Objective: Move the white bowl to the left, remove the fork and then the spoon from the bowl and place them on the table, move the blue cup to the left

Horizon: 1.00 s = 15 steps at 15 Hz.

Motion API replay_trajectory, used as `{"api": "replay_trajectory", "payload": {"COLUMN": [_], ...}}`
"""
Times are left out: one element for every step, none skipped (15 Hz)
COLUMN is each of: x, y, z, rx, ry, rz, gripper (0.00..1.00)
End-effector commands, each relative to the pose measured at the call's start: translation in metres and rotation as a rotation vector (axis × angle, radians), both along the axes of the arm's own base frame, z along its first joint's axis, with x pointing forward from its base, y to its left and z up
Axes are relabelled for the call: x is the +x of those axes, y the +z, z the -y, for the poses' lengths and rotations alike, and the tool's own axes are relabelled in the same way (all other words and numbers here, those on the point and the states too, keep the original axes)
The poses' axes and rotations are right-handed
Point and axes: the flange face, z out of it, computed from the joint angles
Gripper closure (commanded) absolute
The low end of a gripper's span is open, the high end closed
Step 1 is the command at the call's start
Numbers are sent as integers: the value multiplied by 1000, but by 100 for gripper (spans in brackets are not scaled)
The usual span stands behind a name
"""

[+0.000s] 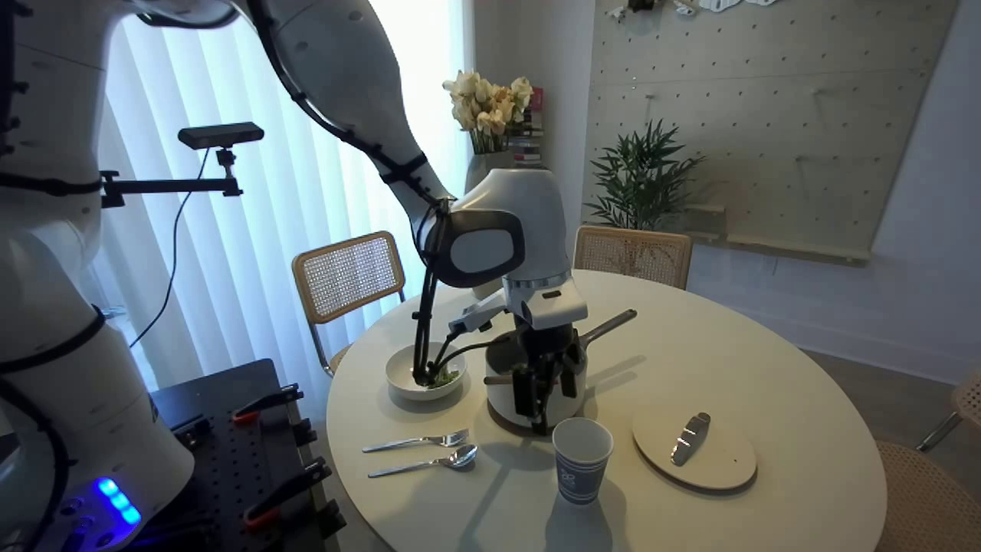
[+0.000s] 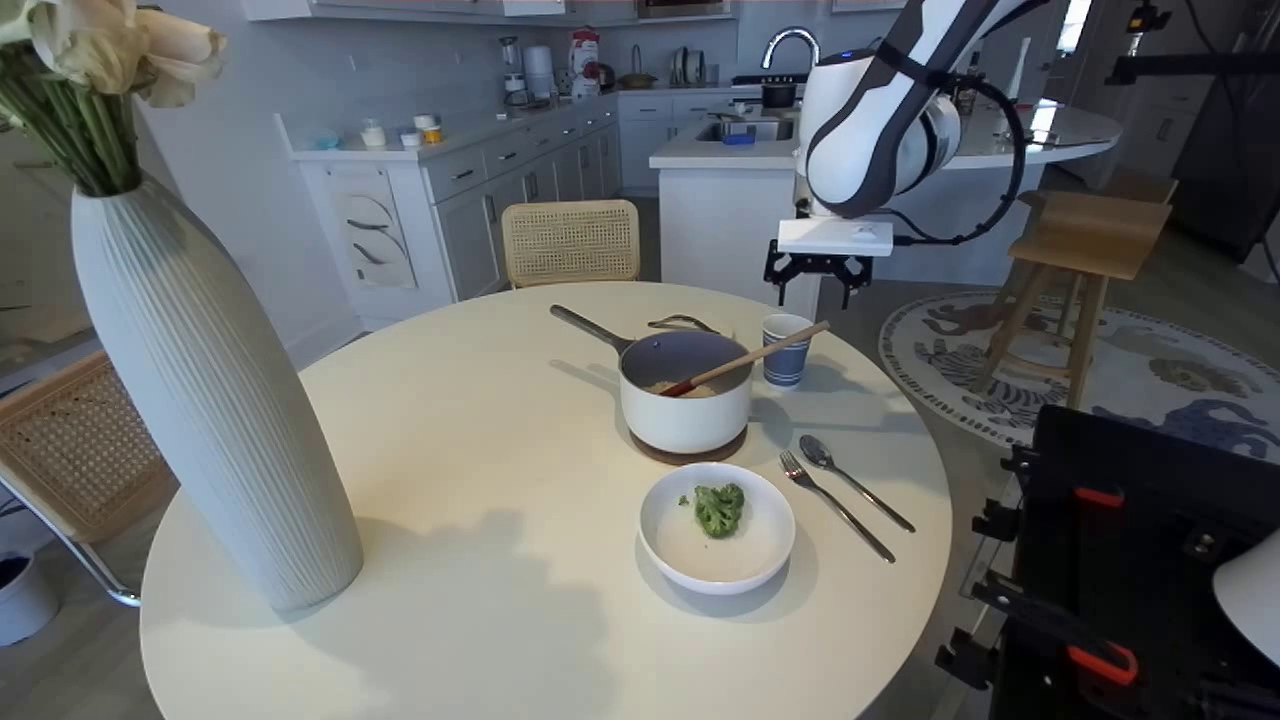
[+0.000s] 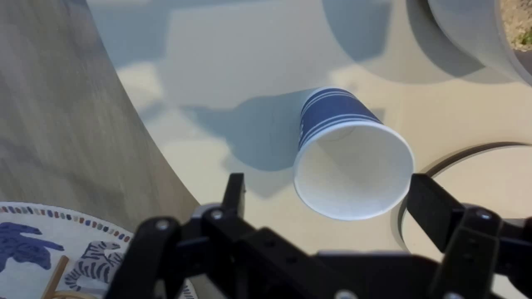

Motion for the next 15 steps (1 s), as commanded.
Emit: {"api": "replay_trajectory", "payload": {"x": [5,5,4,3,2,0,-1,-2,-3,-4,-4,-5,-5,-5,-5], "y": [-10,-13,-16,-19,-23,-26,-28,-30,-32,-35,-38,-41,-43,-44,-46], "z": [11,13,16,18,21,23,26,28,29,30,31,32,32,32,32], "rx": [11,15,18,21,21,22,25,30,36,41,42,43,43,41,42], "ry": [-73,-87,-97,-105,-114,-122,-130,-140,-151,-158,-161,-167,-170,-171,-171], "rz": [-1,-4,-6,-10,-13,-16,-16,-11,-7,-6,-5,-5,-3,-4,-5], "gripper": [0,0,0,0,0,0,0,0,0,0,0,0,0,0,0]}}
